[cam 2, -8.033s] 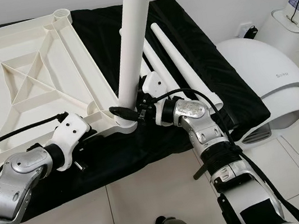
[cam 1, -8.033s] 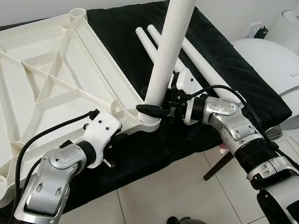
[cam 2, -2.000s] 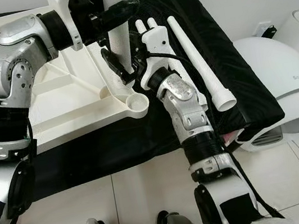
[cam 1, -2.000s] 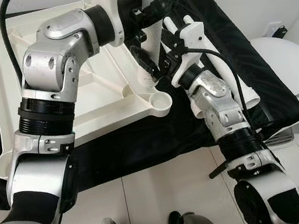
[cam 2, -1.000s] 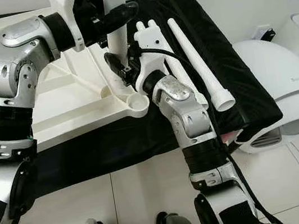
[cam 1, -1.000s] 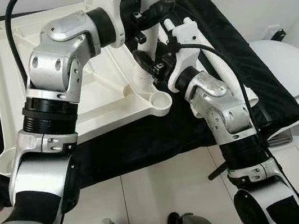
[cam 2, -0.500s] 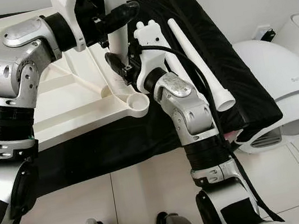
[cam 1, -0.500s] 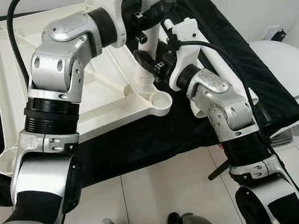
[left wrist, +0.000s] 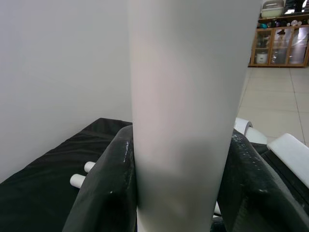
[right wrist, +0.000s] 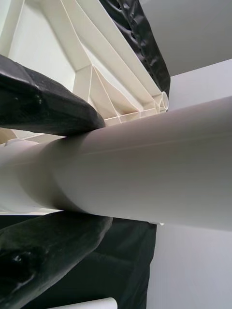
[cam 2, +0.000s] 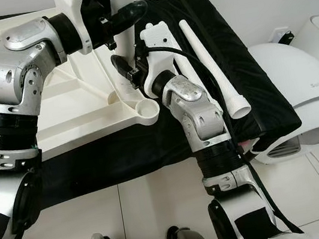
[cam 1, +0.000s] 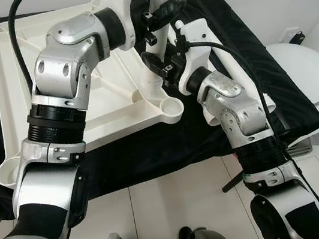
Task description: Building children table
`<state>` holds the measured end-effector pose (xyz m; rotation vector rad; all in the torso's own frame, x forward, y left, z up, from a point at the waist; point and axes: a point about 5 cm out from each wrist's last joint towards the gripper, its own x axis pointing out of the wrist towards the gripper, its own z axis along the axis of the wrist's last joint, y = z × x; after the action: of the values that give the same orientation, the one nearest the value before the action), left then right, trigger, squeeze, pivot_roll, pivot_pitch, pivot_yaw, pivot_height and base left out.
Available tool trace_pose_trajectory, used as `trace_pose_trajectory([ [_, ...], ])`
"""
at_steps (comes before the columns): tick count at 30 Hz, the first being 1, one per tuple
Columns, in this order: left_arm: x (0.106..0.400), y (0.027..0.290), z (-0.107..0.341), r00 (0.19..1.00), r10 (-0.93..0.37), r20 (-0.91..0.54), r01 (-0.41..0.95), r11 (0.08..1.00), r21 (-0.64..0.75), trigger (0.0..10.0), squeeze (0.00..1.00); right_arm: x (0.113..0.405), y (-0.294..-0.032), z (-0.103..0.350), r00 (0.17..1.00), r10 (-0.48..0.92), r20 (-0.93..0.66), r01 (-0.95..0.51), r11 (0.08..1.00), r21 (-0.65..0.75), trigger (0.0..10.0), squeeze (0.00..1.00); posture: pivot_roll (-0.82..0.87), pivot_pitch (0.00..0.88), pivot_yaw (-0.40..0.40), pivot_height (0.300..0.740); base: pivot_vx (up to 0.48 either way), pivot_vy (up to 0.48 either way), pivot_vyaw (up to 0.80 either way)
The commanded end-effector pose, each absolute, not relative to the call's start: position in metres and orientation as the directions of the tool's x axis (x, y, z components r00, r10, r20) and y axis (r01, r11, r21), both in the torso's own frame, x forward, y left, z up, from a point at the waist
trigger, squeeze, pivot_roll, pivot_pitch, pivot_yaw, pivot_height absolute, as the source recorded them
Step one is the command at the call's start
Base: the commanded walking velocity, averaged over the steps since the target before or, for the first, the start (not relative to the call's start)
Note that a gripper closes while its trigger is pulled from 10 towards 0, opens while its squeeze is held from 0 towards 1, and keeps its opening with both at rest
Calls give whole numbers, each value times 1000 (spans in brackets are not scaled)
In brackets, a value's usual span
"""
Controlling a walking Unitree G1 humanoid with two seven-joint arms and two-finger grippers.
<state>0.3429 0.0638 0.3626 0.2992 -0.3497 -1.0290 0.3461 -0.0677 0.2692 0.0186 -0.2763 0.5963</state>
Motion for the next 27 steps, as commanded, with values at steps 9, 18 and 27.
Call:
trace_pose_trajectory([
  [9, 337, 60, 374, 476, -856, 203, 744, 515, 426, 10000, 0, 351, -80, 267, 814, 512, 274, -527, 850, -22, 0, 0, 96, 138, -65, 740, 0, 0, 0],
  [18, 337, 62, 373, 476, -857, 199, 768, 515, 380, 10000, 1000, 352, -82, 270, 817, 498, 289, -518, 855, -10, 10000, 0, 94, 143, -63, 740, 0, 0, 0],
  [27, 338, 67, 372, 507, -833, 222, 762, 554, 335, 10000, 0, 358, -96, 269, 848, 441, 294, -463, 886, 7, 10000, 0, 95, 142, -64, 740, 0, 0, 0],
])
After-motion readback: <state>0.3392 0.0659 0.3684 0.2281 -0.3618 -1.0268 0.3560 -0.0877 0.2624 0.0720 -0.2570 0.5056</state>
